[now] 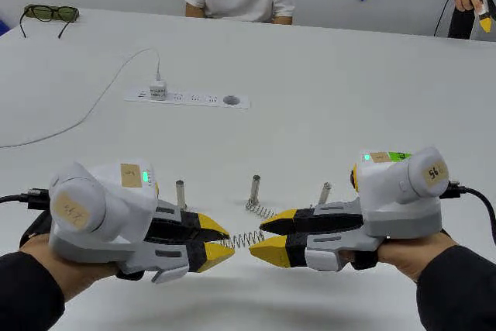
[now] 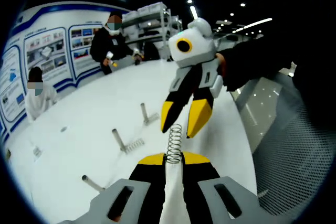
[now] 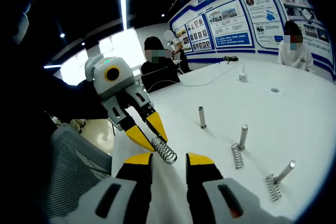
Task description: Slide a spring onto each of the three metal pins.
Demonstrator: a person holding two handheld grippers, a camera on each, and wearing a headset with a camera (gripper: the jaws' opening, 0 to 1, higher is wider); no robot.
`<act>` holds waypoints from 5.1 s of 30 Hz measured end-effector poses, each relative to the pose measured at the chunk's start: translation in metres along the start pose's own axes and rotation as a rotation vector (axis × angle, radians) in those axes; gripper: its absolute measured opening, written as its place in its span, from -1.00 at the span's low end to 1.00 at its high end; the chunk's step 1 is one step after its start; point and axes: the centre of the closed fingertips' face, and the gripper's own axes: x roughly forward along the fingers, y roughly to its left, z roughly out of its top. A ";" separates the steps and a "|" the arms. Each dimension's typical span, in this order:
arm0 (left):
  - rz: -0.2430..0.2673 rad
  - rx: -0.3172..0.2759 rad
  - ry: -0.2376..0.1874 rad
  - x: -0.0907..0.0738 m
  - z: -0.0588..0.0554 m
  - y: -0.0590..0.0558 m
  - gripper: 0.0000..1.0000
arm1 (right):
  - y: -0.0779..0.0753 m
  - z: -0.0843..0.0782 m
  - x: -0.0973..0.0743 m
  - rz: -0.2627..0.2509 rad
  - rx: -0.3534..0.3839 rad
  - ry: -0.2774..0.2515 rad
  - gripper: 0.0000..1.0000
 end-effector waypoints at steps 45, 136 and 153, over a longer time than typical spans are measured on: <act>-0.037 0.001 -0.062 0.005 0.013 -0.011 -0.79 | 0.027 0.025 0.002 -0.001 -0.082 0.033 -0.76; 0.277 -0.267 -0.090 -0.046 -0.049 0.020 -0.11 | -0.039 0.114 0.092 -0.114 -0.227 -0.006 -0.76; 0.293 -0.297 -0.088 -0.052 -0.058 0.023 -0.11 | -0.058 0.098 0.120 -0.132 -0.198 0.039 -0.76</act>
